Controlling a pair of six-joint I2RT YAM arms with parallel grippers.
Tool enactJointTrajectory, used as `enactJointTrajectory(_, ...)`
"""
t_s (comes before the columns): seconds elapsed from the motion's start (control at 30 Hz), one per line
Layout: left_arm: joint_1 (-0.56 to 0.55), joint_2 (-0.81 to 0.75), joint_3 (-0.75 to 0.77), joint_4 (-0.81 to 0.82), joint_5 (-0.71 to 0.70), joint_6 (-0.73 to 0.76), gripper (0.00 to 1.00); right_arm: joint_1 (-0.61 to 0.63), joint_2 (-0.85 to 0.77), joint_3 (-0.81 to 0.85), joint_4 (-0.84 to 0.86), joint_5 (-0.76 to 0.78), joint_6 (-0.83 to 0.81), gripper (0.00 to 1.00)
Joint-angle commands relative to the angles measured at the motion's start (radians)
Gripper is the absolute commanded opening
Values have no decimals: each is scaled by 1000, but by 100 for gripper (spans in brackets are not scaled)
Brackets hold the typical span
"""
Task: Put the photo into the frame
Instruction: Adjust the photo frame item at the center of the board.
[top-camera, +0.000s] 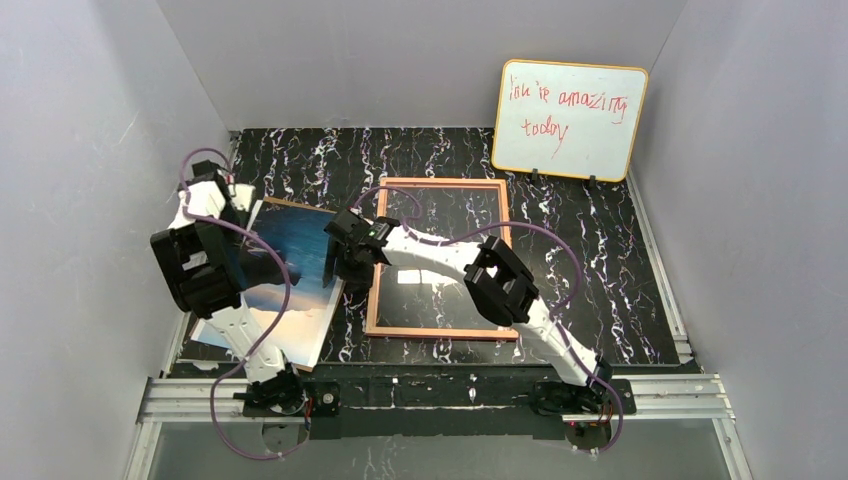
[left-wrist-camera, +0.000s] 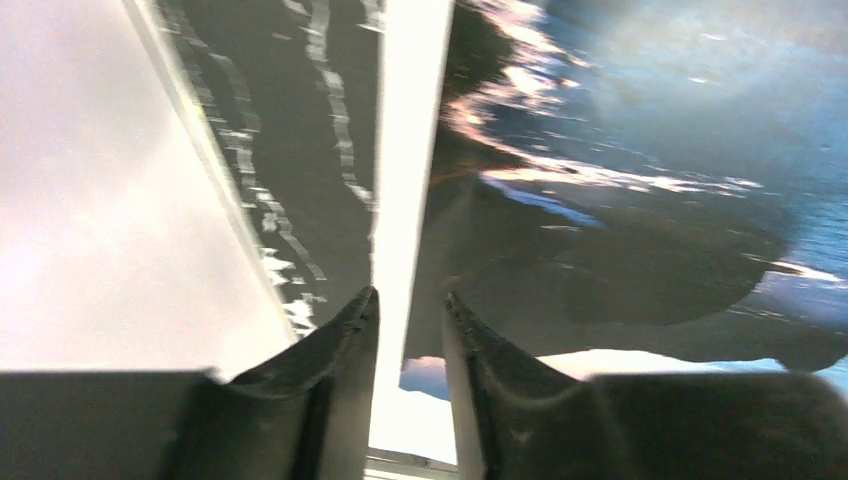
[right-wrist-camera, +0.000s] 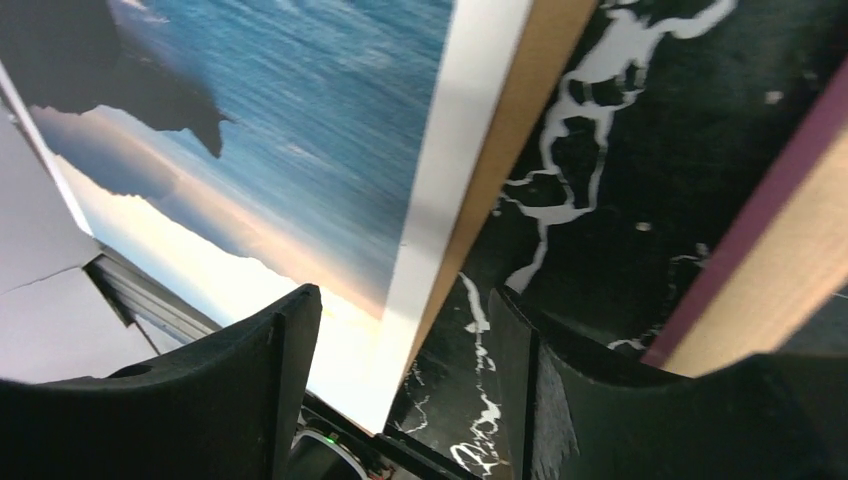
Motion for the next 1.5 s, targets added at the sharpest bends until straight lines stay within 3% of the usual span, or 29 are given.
enactJointTrajectory(0.0,57,-4,91,-73,26,-17,34,-33,-19,16,-67,31,-22,72)
enactJointTrajectory(0.17,65,-7,20,49,-67,-27,47,-64,13,33,-49,88,-45,72)
enactJointTrajectory(0.37,66,35,-52,193,-177,-64,52,-107,51,73,-26,139,-68,72)
enactJointTrajectory(0.5,64,73,-69,203,-144,-74,47,-135,81,89,15,131,-68,72)
enactJointTrajectory(0.7,51,126,-94,166,-62,-74,28,-172,141,163,58,92,-67,69)
enactJointTrajectory(0.83,29,155,-114,150,-16,-88,24,-178,157,185,86,54,-46,68)
enactJointTrajectory(1.07,-3,145,-117,99,95,-106,22,-193,176,197,187,-41,-40,68)
enactJointTrajectory(1.27,-5,183,75,-7,176,-131,23,-243,215,261,247,-73,-39,73)
enactJointTrajectory(1.47,-1,190,190,-46,143,-137,25,-245,149,181,150,-45,-82,82)
